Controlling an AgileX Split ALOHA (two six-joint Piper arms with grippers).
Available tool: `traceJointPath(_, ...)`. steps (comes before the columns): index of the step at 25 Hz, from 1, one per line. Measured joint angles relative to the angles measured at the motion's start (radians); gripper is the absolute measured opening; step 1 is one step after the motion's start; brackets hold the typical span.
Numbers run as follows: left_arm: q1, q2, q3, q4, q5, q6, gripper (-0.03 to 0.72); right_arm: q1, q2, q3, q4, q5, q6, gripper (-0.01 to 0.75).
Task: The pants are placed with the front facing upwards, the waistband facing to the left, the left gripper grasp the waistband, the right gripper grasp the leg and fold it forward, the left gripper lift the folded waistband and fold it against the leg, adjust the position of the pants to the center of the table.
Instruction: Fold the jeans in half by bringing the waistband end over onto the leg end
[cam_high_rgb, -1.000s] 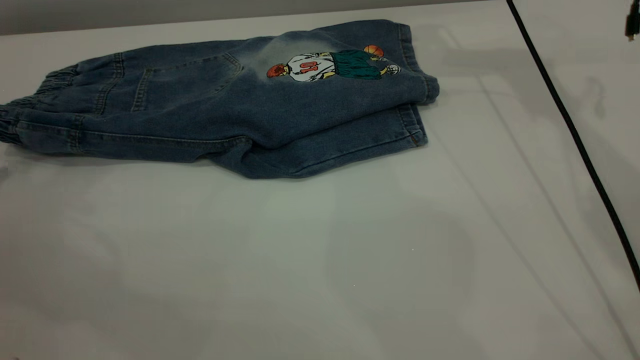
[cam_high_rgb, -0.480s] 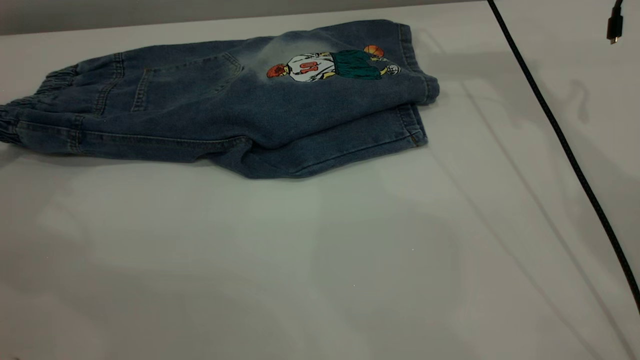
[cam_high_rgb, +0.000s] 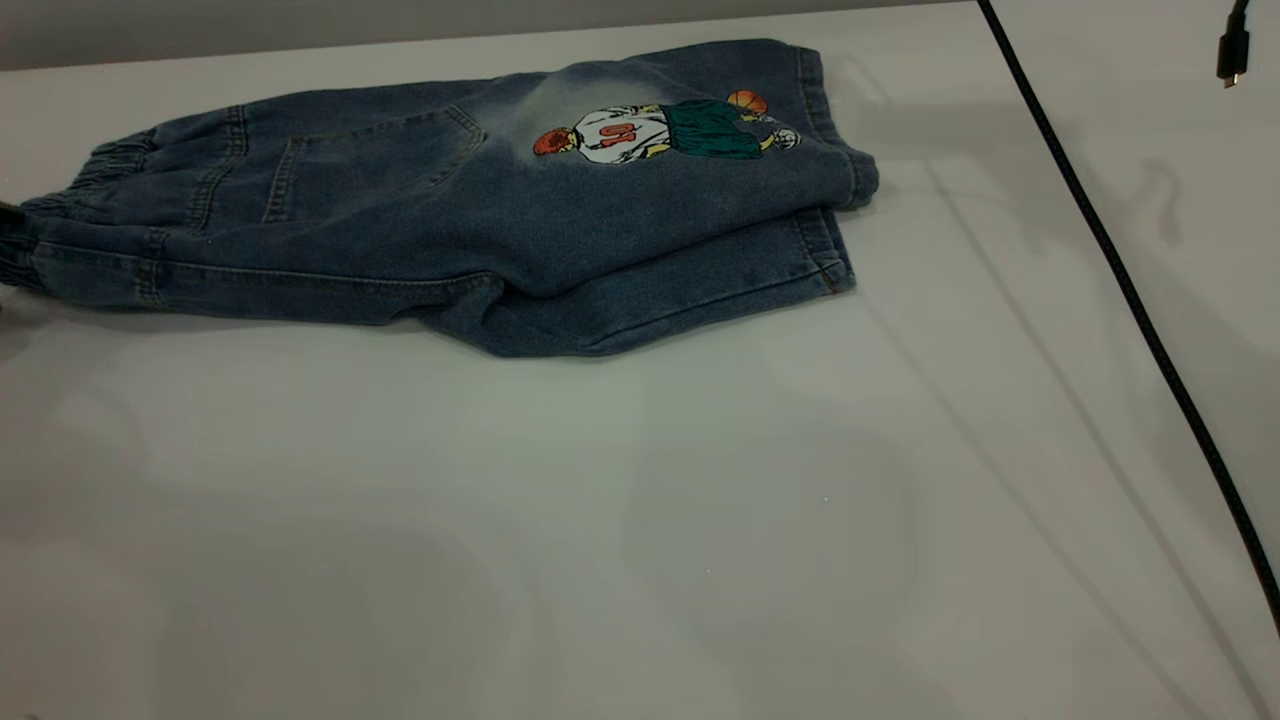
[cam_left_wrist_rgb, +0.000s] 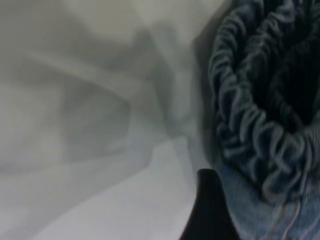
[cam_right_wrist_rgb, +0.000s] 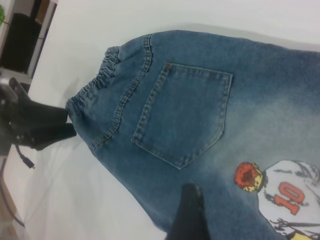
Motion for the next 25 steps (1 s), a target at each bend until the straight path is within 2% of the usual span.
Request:
traceJointPath(6,-0.049,0.052,-0.053,-0.067,-0.014,0.017,0.472,0.000,0.000,0.000,-0.010,-0.003,0.001,0.519)
traceJointPath(10,-0.086,0.076,-0.057,-0.110,-0.072,0.017,0.472,0.000,0.000,0.000,-0.012,-0.007,0.000,0.520)
traceJointPath(15,-0.091,0.083,-0.058,-0.147,-0.119,0.022,0.454,0.000,0.000,0.000,-0.014,-0.007,0.000,0.519)
traceJointPath(18,-0.091,0.083,-0.058,-0.167,-0.119,0.029,0.359,0.000,0.000,0.000,-0.014,0.008,0.000,0.519)
traceJointPath(20,-0.091,0.083,-0.058,-0.171,-0.124,0.036,0.241,0.010,0.000,0.000,-0.015,0.018,0.001,0.519)
traceJointPath(22,-0.092,0.083,-0.058,-0.170,-0.135,0.047,0.153,0.026,0.001,0.000,-0.014,0.024,0.006,0.519)
traceJointPath(25,-0.102,0.072,-0.058,-0.168,-0.146,0.058,0.152,0.060,0.006,0.000,-0.013,0.027,0.006,0.519)
